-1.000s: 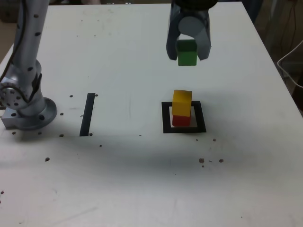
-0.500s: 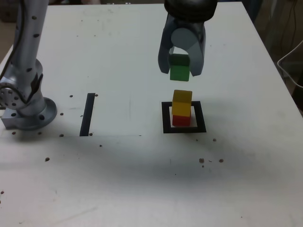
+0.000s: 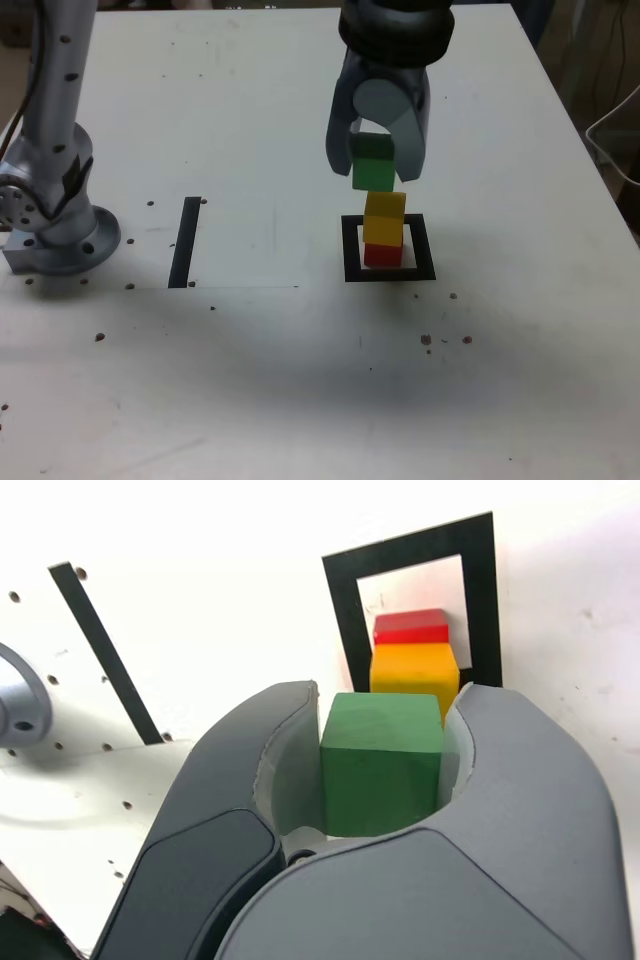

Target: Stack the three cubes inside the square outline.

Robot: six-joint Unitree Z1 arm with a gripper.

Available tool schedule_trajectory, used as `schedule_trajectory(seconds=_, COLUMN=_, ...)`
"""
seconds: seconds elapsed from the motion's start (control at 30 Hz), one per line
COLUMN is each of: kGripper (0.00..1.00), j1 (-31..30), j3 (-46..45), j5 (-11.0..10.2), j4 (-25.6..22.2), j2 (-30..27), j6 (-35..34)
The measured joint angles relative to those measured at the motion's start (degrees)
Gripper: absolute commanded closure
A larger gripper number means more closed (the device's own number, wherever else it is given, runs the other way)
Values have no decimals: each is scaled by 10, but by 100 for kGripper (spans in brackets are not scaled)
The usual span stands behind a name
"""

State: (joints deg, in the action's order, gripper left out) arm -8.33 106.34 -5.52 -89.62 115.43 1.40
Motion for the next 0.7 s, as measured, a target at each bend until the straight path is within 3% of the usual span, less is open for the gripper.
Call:
schedule_trajectory(seconds=0.47, kGripper=79, j1=-1, j3=8, j5=10, j4=6, j2=25, j6=-9)
schedule_trajectory(seconds=0.7, kGripper=57, j1=-1, j3=4, j5=13, j4=7, j2=26, j6=-9)
